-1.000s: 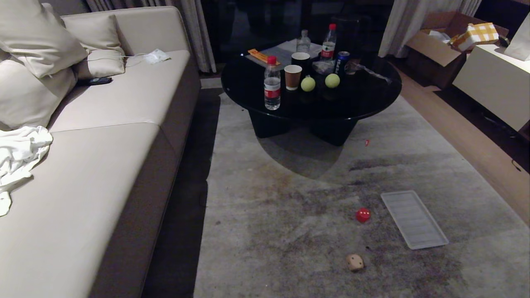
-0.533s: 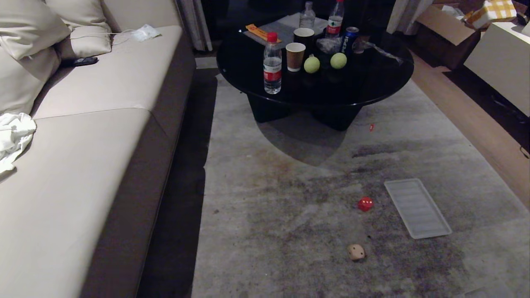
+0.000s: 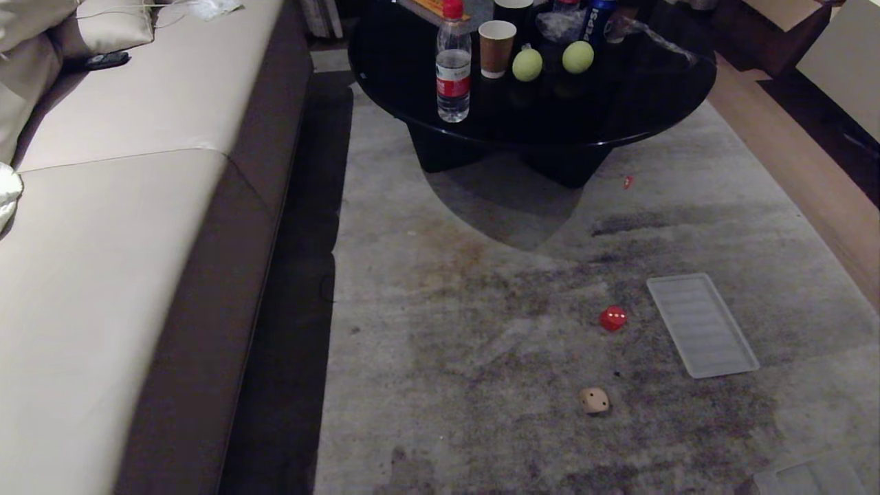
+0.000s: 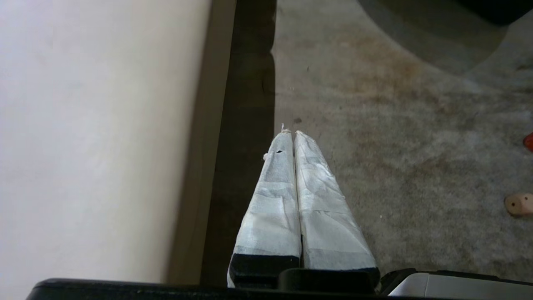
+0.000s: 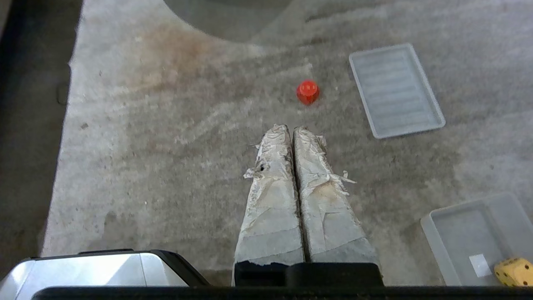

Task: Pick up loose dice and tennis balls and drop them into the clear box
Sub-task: Find toys out of the box

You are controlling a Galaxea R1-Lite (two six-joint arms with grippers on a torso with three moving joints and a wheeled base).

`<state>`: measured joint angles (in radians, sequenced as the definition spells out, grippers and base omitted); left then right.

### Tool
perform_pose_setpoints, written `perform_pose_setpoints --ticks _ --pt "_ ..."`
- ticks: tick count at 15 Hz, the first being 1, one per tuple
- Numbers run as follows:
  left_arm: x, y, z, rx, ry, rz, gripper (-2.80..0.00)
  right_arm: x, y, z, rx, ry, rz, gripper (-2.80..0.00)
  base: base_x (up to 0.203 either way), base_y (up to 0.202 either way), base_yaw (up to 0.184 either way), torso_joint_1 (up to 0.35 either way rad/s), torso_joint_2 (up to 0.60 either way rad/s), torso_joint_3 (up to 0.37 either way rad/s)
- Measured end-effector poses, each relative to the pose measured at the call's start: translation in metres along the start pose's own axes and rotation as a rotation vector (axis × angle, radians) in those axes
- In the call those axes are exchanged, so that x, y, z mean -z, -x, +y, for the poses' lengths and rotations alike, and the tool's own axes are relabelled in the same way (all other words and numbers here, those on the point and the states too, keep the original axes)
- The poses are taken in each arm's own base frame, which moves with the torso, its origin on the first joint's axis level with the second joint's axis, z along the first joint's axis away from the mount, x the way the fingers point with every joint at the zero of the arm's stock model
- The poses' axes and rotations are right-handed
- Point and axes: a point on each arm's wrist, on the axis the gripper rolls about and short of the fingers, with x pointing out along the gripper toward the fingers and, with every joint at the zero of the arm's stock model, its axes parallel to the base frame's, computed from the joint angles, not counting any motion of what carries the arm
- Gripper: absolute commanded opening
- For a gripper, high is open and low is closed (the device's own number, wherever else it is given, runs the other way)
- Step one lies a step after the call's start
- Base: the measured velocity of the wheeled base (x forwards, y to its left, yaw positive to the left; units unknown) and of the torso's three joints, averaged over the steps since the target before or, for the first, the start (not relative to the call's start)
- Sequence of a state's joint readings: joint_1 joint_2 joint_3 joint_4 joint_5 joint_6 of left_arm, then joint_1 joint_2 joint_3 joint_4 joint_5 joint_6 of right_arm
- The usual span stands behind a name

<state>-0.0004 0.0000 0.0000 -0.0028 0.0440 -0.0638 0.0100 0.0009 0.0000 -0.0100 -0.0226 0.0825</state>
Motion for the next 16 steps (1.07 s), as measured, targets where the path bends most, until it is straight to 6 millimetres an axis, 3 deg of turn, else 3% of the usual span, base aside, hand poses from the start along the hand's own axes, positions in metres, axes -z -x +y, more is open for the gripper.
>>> perform_pose_setpoints --ticks 16 --pt "0.0002 0.0 0.0 0.002 -0.005 0.002 -2.8 -0.0001 -0.0001 0.0 0.001 0.0 0.0 -2.8 0.0 0.0 0.0 0.003 0.0 -0.197"
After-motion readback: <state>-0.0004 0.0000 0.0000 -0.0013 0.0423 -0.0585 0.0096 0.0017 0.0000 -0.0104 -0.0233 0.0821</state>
